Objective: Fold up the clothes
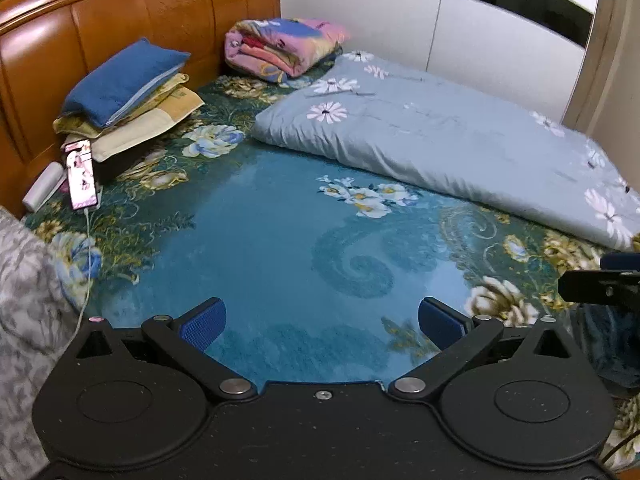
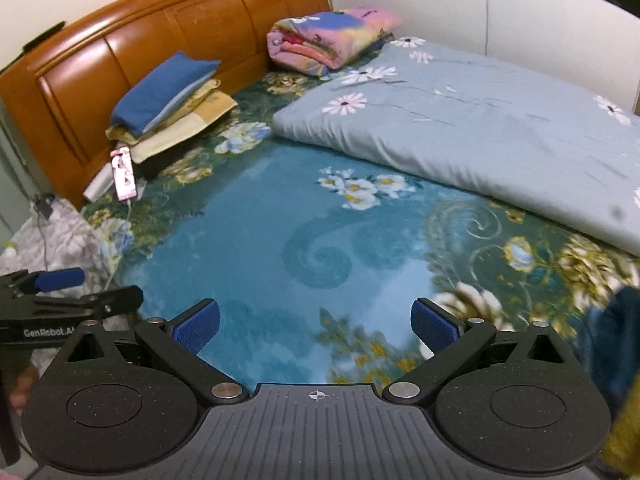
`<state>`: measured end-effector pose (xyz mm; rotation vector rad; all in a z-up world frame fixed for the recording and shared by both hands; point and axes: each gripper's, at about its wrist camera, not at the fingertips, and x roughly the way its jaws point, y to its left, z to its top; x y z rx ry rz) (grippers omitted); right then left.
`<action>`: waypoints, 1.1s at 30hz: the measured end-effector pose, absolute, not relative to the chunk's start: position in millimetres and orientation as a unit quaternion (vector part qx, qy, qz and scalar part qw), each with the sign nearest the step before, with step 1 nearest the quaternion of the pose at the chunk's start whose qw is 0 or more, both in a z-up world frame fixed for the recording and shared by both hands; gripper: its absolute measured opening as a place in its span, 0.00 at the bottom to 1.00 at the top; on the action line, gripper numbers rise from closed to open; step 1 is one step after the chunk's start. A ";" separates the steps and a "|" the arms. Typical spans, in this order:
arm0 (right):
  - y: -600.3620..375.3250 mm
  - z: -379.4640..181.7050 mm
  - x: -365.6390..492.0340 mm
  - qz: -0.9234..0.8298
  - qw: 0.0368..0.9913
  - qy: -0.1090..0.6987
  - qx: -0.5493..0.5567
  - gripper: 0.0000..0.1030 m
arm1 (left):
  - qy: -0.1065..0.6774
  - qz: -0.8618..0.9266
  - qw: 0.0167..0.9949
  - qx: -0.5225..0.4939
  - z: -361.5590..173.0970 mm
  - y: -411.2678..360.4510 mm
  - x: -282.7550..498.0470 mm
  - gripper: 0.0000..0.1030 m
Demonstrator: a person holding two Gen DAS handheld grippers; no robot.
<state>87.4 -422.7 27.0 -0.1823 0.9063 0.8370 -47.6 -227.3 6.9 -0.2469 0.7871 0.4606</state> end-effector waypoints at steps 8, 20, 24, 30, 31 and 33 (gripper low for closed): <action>-381.0 13.5 119.0 0.371 0.807 0.455 -0.061 1.00 | 0.414 0.184 0.887 -0.087 -1.3 -195.2 -6.9 0.99; -318.2 16.6 81.1 0.277 0.845 0.457 -0.027 1.00 | 0.427 0.048 0.903 -0.019 -4.7 -94.5 20.3 0.99; -296.4 18.9 56.3 0.241 0.858 0.453 -0.013 1.00 | 0.427 0.021 0.904 -0.006 -3.6 -67.9 13.7 0.99; -265.8 22.9 22.5 0.191 0.874 0.447 0.005 1.00 | 0.429 -0.006 0.903 0.002 -3.8 -35.3 5.0 0.99; -263.1 24.3 20.6 0.189 0.874 0.447 0.005 1.00 | 0.429 -0.011 0.903 0.004 -3.8 -29.9 3.6 0.99; -258.0 27.7 16.6 0.185 0.875 0.447 0.004 1.00 | 0.429 -0.013 0.903 0.001 -3.1 -25.1 1.7 0.99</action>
